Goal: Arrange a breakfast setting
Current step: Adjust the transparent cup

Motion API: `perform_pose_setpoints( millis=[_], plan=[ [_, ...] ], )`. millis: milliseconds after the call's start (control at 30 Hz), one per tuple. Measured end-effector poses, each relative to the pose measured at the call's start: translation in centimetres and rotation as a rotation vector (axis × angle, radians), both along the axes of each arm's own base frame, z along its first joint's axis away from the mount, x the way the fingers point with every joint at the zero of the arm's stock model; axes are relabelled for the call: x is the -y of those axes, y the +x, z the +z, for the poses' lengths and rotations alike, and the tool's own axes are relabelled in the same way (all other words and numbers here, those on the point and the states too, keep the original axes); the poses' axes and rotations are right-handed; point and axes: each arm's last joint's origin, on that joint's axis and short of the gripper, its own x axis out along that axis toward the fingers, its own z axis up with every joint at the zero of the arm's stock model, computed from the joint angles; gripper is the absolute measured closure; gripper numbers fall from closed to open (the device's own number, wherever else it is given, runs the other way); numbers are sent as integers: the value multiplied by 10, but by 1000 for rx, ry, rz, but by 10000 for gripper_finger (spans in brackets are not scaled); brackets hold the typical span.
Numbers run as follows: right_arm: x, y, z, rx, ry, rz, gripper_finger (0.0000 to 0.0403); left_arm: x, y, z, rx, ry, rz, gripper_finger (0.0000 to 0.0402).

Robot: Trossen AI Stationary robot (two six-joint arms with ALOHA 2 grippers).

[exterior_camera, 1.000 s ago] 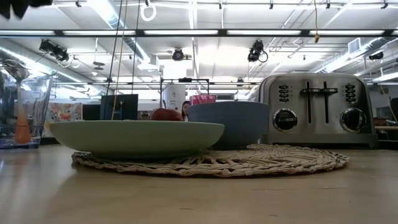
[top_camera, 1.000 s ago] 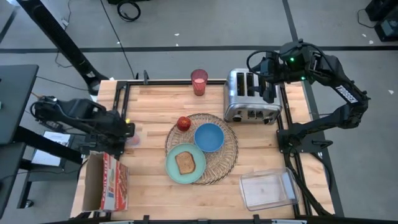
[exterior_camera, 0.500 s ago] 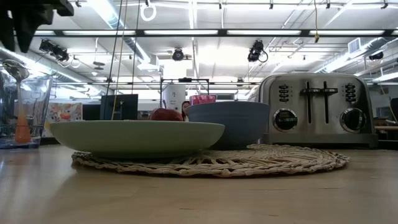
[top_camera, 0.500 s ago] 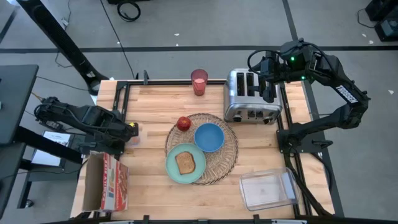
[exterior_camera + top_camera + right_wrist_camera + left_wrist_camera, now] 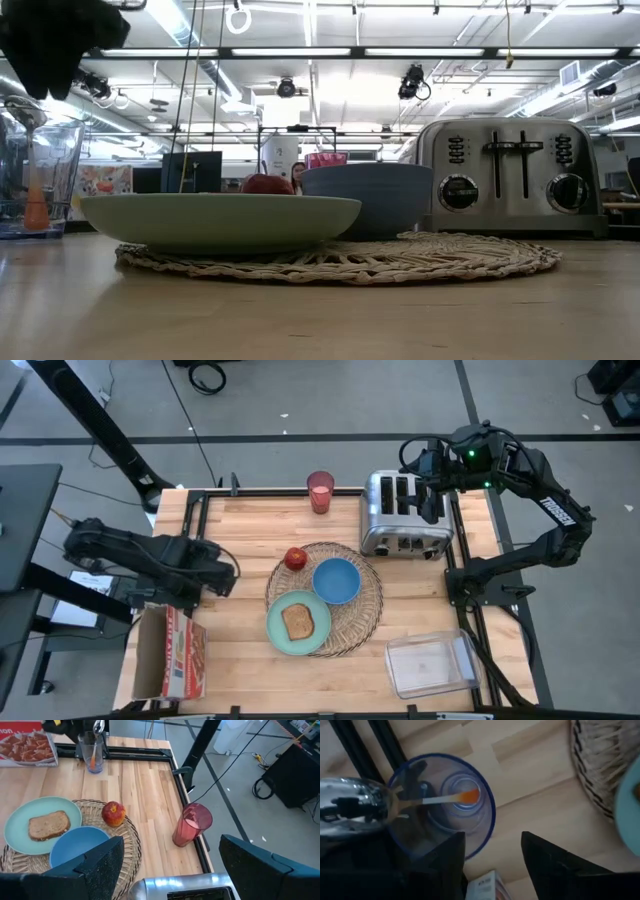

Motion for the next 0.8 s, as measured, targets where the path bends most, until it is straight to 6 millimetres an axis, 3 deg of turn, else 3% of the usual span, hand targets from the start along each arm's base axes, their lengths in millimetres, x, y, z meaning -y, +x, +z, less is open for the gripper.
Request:
perform_pose_setpoints(
  millis=[433, 633, 800],
  plan=[
    [-1, 0, 0, 18, 53, 21, 73, -33, 13, -15, -107, -69, 49, 232],
    [-5, 1, 0, 13, 62, 48, 73, -37, 12, -41, -137, -141, 58, 239],
    [-7, 2, -1, 11, 63, 60, 73, -38, 13, -45, -123, -104, 48, 247]
  ],
)
